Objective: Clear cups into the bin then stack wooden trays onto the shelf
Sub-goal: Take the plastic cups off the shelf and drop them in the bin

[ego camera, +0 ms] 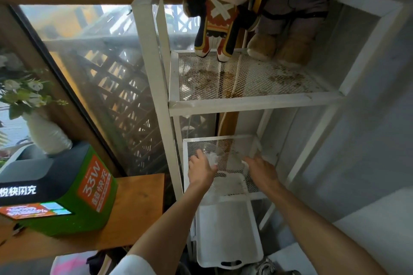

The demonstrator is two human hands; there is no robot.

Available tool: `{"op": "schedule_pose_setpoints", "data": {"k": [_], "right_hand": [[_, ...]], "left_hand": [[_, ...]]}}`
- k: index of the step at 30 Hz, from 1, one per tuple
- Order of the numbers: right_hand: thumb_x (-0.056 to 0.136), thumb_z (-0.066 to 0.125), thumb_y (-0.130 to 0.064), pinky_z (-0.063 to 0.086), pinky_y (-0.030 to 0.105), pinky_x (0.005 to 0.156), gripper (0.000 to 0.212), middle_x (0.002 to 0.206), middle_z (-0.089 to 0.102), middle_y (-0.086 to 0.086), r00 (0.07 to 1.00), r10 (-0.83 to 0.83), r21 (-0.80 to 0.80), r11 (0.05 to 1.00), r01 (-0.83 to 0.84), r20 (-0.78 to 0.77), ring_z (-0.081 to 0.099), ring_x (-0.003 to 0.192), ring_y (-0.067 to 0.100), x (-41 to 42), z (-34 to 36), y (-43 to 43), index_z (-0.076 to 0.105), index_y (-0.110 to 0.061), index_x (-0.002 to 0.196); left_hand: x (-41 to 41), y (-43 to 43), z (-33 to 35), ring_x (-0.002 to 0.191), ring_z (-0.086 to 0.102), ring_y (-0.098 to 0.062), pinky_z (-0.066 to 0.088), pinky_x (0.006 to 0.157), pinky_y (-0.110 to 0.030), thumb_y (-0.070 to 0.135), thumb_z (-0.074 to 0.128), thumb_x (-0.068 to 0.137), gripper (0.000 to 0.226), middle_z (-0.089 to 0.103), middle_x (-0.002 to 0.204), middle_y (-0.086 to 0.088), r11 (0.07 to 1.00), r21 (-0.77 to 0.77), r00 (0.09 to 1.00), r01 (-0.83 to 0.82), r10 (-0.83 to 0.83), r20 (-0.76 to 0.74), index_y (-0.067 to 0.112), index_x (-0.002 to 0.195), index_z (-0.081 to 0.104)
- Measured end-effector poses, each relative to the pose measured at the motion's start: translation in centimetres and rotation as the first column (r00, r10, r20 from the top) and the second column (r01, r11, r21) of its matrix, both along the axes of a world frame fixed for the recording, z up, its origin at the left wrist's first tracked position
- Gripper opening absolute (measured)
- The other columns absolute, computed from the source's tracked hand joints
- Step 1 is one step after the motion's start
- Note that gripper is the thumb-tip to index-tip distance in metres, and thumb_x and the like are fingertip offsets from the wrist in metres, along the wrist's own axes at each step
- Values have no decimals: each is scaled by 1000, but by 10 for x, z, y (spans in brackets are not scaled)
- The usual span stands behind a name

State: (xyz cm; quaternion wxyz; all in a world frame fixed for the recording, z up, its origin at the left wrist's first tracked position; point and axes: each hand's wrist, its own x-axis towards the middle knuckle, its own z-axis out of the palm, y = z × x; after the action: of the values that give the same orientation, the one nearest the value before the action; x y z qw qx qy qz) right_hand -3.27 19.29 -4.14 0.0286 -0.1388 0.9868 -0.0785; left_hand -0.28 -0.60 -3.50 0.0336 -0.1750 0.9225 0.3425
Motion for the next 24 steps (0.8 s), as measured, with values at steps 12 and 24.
{"op": "schedule_pose_setpoints", "data": {"k": [12,24], "right_hand": [[90,59,-3,39,22,75,17,94,68,8,944,-327,-501,810,304,46,61,85,20,103,19,15,75,-6,96],[90,64,-13,44,24,84,18,106,64,3,953,-225,-484,823,298,204,62,96,19,272,-25,-116,70,-15,107]], "left_hand": [[122,-4,16,120,43,-12,49,95,-27,21,79,72,90,33,131,10,831,384,914,403,-390,-116,22,143,24],[309,-149,-24,107,63,-16,50,77,-11,29,82,78,74,58,117,4,893,431,975,131,-194,106,21,134,34]]}}
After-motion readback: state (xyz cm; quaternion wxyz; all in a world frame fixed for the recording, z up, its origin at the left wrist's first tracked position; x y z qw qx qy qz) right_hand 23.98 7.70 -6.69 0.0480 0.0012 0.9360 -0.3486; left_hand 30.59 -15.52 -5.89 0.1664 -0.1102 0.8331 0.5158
